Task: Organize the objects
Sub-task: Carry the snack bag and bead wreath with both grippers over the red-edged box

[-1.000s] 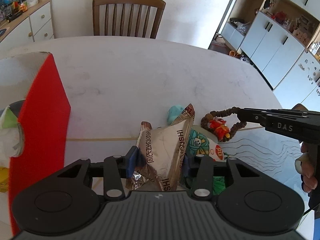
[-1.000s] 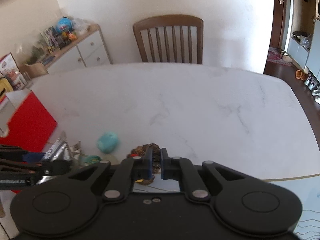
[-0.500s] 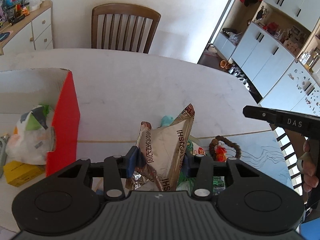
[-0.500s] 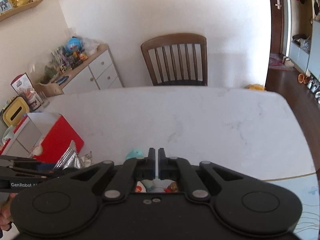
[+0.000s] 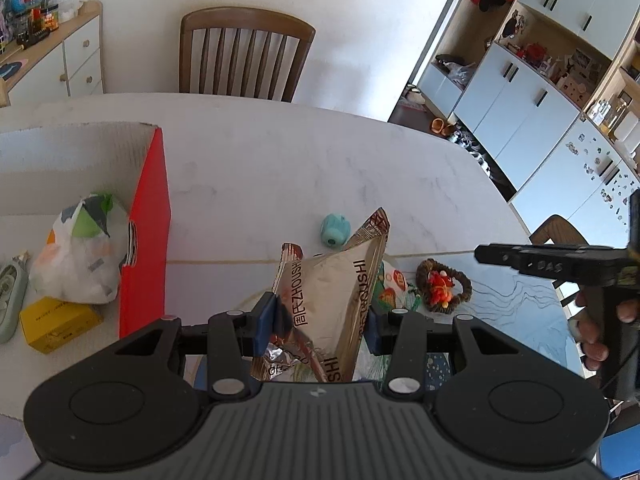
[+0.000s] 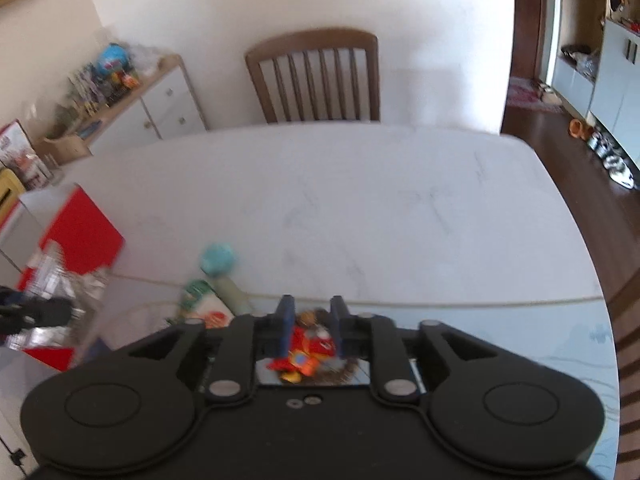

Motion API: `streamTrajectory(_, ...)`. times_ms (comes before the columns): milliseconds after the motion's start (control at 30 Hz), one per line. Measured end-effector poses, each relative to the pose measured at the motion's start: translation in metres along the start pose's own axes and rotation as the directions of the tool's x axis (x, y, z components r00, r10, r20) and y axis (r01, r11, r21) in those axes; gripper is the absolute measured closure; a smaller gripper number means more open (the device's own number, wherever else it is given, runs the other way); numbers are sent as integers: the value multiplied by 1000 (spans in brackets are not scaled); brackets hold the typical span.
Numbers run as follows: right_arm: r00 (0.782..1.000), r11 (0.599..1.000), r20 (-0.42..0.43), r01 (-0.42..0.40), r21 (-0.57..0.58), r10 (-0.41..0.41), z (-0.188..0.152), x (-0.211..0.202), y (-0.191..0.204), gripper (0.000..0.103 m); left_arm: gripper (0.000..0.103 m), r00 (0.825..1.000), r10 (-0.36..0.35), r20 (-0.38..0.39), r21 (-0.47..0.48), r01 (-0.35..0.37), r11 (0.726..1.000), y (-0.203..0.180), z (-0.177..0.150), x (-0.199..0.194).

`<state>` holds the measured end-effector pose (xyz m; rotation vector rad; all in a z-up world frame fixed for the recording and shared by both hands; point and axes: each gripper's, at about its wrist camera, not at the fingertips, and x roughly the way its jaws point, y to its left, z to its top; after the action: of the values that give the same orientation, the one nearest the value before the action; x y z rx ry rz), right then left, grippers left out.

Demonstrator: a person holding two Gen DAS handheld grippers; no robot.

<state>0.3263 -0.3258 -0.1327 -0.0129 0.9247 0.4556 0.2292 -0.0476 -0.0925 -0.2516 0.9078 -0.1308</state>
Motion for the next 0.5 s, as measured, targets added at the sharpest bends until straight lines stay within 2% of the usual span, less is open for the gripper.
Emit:
streamTrajectory(133,999,1000,-42,19,1,-19,-12,17,-8,62,60,1000,1,-6,-1,-1,1000,1,-4,-1)
streamTrajectory(300,996,1000,-81,27,12,-26,-24,35,-16,61,60,1000,10,-17,3,-9,1000,1,-6,1)
streamTrajectory(500,996,1000,-84,7,25,-5,-29,44,-20,62,60,999,18,-30,2,-18,1000,0,-9,4)
